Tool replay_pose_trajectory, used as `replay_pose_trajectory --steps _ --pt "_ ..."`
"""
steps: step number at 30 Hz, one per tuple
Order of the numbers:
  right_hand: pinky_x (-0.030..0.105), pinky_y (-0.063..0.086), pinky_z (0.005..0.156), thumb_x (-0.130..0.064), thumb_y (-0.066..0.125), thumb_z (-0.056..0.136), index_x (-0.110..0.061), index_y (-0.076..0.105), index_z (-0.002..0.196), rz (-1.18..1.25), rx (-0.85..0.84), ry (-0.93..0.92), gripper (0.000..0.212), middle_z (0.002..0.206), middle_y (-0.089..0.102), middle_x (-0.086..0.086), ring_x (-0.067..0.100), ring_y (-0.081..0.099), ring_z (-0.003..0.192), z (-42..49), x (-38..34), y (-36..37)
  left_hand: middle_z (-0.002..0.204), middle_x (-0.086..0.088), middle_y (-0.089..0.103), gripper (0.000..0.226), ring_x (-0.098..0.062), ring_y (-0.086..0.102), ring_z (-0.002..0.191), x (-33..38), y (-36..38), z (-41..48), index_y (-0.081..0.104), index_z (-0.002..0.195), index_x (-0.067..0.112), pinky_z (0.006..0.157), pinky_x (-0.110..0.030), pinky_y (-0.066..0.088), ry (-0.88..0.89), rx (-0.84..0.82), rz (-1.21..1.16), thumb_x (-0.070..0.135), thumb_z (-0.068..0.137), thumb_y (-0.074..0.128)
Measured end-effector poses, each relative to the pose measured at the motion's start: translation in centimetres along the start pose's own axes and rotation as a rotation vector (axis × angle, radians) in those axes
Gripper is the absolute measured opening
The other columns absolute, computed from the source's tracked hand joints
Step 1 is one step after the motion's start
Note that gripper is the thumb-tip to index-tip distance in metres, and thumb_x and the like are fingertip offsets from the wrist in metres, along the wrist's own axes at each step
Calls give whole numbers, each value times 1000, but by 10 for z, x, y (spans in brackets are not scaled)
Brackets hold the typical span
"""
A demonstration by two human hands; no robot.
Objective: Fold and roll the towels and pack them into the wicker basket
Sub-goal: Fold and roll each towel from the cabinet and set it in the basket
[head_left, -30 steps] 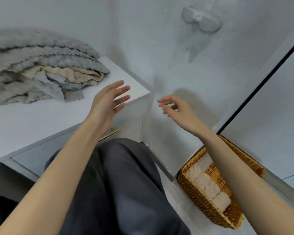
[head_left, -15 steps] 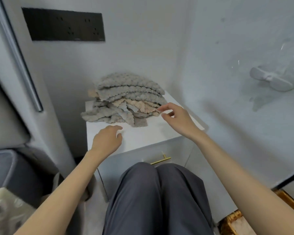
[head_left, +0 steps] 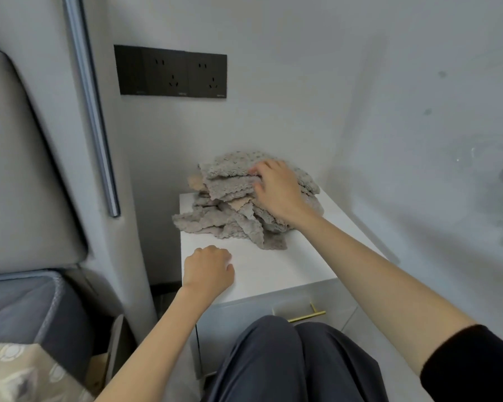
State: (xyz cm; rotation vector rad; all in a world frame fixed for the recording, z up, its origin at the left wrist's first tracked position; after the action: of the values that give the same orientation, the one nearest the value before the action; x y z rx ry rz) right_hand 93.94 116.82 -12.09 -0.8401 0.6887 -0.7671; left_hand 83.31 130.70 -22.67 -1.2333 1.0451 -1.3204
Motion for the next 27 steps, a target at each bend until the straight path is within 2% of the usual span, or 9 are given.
replay_pose_trajectory --steps 6,9,13,15,17,20,23,25,27 --pt "39 29 109 -25 54 94 -20 51 131 -67 -48 99 38 135 52 2 23 40 129 36 -9 29 107 2 62 33 -21 57 98 -7 0 9 64 115 26 67 -25 39 29 -4 0 29 90 43" --pt "38 35 98 -27 51 96 -19 61 116 -114 59 126 24 119 62 3 25 47 116 48 -10 28 107 0 62 33 -22 57 97 -7 -3 9 64 115 24 67 -26 39 39 -9 19 27 90 42" --pt "35 44 84 -21 48 97 -13 64 108 44 203 140 21 101 69 2 22 56 98 55 -9 5 107 -2 61 33 -23 56 99 -2 -7 7 62 117 22 68 -27 39 52 -35 30 27 92 41" --pt "28 41 71 -18 46 98 -13 62 107 175 257 157 19 89 67 -2 18 59 84 54 -5 -15 111 -1 62 33 -23 57 102 -4 -10 8 63 117 22 72 -27 42 55 -50 24 29 92 41" --pt "26 35 64 -16 43 98 -14 58 106 284 280 163 17 84 61 -6 15 55 76 49 1 -37 117 0 63 34 -23 58 105 -7 -14 11 64 117 25 77 -28 45 33 -78 -10 31 93 41" --pt "29 37 65 -14 40 99 -14 53 106 395 288 130 14 86 59 -2 17 52 76 35 12 -68 123 0 61 36 -24 58 110 -6 -28 13 55 128 29 80 -31 43 -52 -64 -215 36 96 43" --pt "30 39 62 -18 36 101 -15 50 100 505 260 162 14 82 59 1 14 49 66 18 15 -92 126 -1 60 57 -21 59 105 6 -49 13 31 145 24 75 -31 43 -49 151 -473 43 95 48" --pt "34 42 65 -17 38 101 -16 51 98 624 189 205 13 82 59 8 16 50 69 7 16 -104 143 -1 45 83 -18 48 125 22 -68 13 11 151 27 91 -33 44 19 212 -749 53 87 58" --pt "41 47 70 -16 41 101 -10 52 104 737 93 244 13 96 62 27 28 56 74 -5 15 -114 155 5 26 105 -10 31 138 41 -88 12 0 151 35 107 -32 35 96 176 -1009 62 75 67"
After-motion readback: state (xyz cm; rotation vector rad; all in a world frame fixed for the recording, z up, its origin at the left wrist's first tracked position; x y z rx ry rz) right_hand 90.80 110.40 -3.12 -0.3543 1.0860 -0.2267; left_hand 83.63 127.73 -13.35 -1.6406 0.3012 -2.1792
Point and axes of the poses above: each hand's wrist, its own z-axis towards the middle knuckle, its own y-axis out of the palm, x = y × z, the point moved 1 cm from there along z, towards the middle knuckle
